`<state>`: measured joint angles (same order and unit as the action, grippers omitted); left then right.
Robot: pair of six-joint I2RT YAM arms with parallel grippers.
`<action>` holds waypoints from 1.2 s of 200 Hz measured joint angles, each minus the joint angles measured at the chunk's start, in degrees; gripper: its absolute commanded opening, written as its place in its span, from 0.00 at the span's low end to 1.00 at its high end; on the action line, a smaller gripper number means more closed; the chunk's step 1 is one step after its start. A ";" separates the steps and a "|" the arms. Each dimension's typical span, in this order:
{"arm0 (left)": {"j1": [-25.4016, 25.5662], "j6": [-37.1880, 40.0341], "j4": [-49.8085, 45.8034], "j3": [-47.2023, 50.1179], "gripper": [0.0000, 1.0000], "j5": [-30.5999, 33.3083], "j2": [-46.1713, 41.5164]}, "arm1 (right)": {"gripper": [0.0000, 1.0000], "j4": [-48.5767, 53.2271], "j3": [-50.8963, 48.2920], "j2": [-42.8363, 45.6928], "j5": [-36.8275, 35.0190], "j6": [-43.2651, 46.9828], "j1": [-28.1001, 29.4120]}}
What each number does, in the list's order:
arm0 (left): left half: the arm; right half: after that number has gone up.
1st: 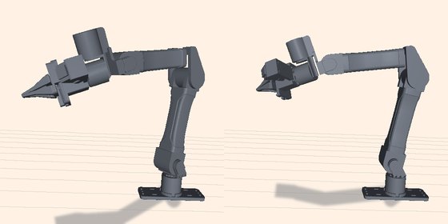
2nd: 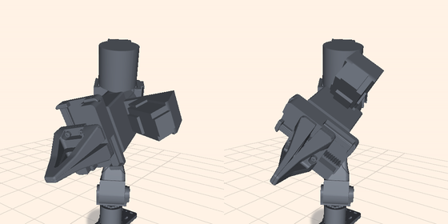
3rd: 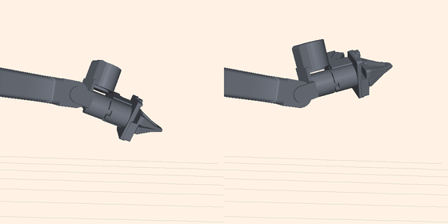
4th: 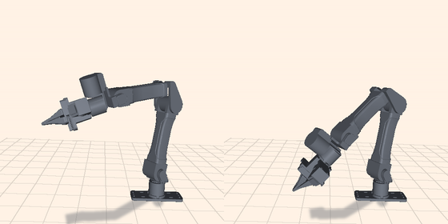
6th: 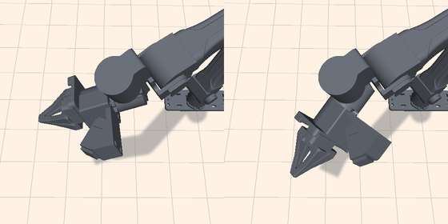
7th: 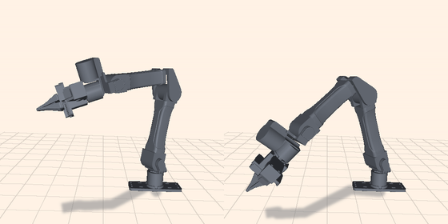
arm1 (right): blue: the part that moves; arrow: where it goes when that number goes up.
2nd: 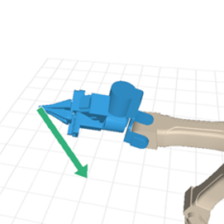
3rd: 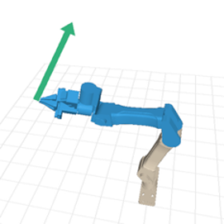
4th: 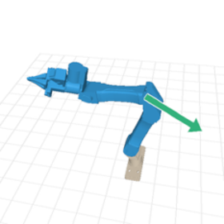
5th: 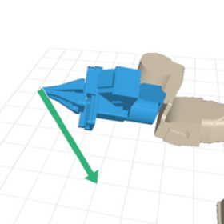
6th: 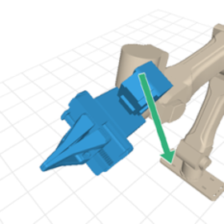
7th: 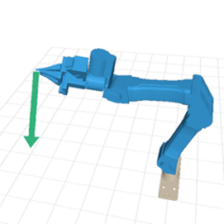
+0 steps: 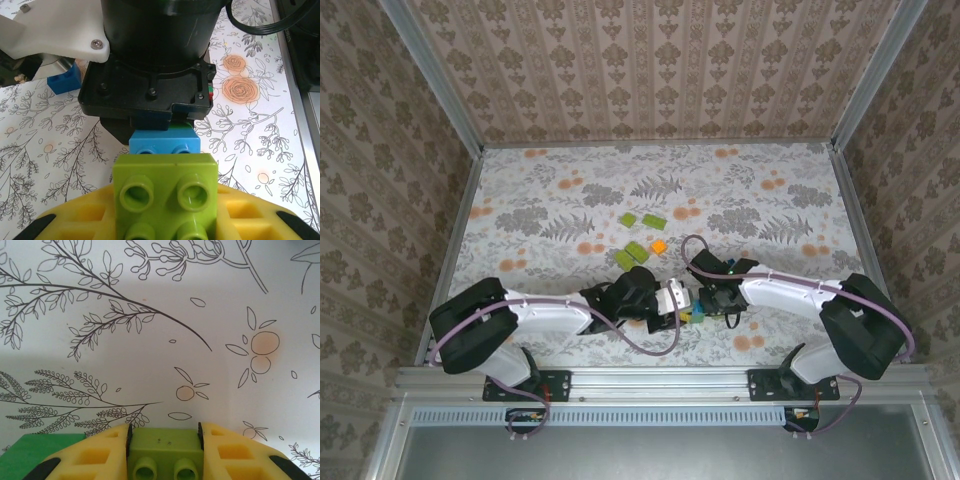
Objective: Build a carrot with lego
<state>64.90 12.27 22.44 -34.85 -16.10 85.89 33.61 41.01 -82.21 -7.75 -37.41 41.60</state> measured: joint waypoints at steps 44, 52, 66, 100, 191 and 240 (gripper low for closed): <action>0.07 1.92 -6.25 -2.58 0.33 0.42 -0.96 | 0.25 -1.64 -0.81 0.55 0.70 -0.02 -0.04; 0.09 2.08 -7.23 -2.84 0.33 0.42 -1.25 | 0.25 -2.21 -0.85 0.55 0.76 -0.02 -0.04; 0.28 2.40 -8.20 -2.89 0.33 0.44 -1.60 | 0.25 -2.82 -0.90 0.55 0.85 0.00 -0.04; 0.44 2.78 -10.62 -2.97 0.33 0.74 -3.04 | 0.24 -3.72 -1.01 2.12 1.36 0.02 -0.11; -1.79 3.04 -16.35 -1.92 0.33 2.93 -9.88 | 0.24 -3.04 0.24 8.57 2.23 1.66 -1.57; -1.77 3.28 -24.48 -7.28 0.32 5.29 -8.55 | 0.24 -0.57 1.38 11.63 1.77 3.32 -4.09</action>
<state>63.13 15.55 -2.04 -42.13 -10.81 77.34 33.04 42.39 -70.59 -5.98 -34.09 37.52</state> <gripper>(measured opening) 0.348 0.313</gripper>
